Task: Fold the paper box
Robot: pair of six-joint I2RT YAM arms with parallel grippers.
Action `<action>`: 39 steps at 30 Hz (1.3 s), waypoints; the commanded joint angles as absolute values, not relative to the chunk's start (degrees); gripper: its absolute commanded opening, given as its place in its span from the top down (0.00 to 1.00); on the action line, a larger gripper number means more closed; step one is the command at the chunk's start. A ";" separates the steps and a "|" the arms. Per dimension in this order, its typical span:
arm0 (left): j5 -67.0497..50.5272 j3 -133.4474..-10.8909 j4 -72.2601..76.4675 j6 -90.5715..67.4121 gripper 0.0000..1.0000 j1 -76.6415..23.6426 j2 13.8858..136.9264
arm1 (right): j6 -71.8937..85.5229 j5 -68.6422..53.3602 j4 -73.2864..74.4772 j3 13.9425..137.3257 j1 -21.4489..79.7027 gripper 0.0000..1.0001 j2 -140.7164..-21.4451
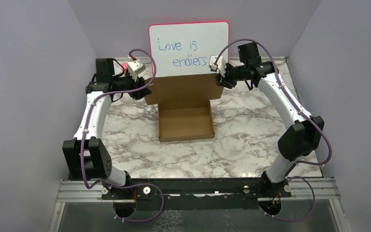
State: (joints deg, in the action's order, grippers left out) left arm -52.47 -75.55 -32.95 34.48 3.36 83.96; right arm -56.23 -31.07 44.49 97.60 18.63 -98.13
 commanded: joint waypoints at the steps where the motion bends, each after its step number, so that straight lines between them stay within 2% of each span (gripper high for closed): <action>1: -57.32 -77.95 -34.38 36.76 0.52 3.01 84.60 | -57.83 -34.19 44.13 98.11 18.23 0.64 -99.86; 7: -57.82 -77.68 -35.49 37.52 0.60 2.67 85.67 | -58.14 -34.35 44.41 98.02 18.15 0.67 -100.44; 16: -57.06 -77.87 -36.71 38.28 0.72 2.10 85.35 | -58.13 -34.37 44.47 98.38 18.02 0.80 -100.31; 29: -49.79 -76.99 -36.99 36.32 0.99 0.11 83.78 | -55.11 -37.68 43.28 97.18 18.04 0.96 -98.89; 39: -42.16 -73.13 -30.10 26.88 1.00 -3.34 80.41 | -46.93 -37.93 40.88 97.47 18.11 0.99 -99.94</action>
